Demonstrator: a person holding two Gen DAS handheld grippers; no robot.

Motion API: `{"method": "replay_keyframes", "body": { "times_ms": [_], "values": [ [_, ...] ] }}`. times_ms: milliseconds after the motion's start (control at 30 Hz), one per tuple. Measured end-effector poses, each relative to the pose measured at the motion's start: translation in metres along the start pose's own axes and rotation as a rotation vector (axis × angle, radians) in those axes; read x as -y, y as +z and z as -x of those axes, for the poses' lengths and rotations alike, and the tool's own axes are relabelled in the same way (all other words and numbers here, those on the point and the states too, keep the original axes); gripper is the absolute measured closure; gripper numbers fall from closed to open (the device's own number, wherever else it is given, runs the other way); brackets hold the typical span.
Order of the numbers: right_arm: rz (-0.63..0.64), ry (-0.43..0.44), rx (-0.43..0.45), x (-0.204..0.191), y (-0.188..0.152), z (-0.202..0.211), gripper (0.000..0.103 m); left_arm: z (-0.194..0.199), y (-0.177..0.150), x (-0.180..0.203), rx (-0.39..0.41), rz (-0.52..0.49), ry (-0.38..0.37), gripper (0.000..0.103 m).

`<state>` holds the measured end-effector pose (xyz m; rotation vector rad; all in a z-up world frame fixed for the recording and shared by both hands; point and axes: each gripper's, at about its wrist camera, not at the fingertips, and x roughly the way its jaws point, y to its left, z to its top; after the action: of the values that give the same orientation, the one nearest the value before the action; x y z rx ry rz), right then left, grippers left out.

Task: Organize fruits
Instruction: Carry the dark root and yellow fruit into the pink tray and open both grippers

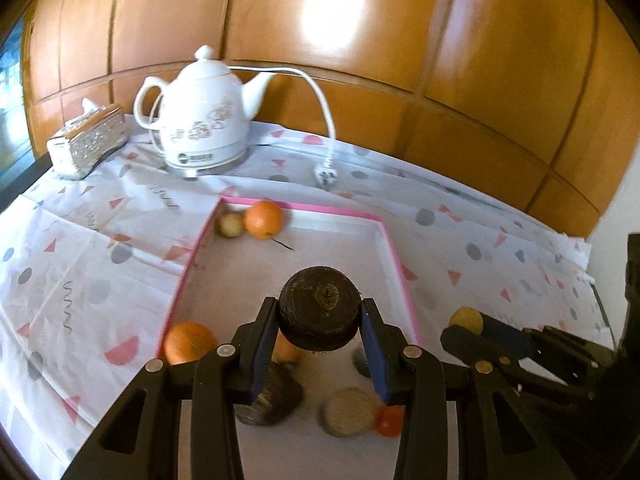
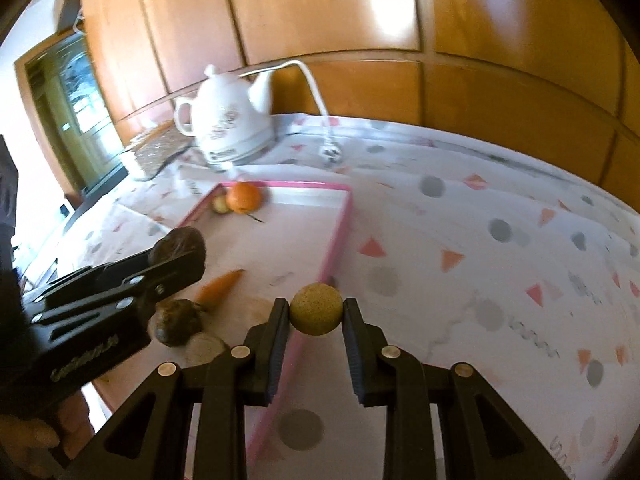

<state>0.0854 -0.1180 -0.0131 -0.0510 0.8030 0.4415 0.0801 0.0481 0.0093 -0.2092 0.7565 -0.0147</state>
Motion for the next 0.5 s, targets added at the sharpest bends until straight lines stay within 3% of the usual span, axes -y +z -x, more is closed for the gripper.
{"method": "replay_keyframes", "body": {
  "times_ms": [233, 367, 500],
  "values": [
    [0.047, 0.043, -0.020, -0.026, 0.012, -0.020, 0.076, -0.016, 0.014, -0.023, -0.032, 0.037, 0.022, 0.062],
    [0.070, 0.068, -0.055, -0.036, 0.015, -0.038, 0.073, -0.015, 0.016, -0.029, -0.023, 0.058, 0.050, 0.048],
    [0.054, 0.085, -0.064, -0.038, 0.013, -0.042, 0.069, -0.006, 0.013, -0.033, -0.002, 0.064, 0.108, 0.048]
  ]
}}
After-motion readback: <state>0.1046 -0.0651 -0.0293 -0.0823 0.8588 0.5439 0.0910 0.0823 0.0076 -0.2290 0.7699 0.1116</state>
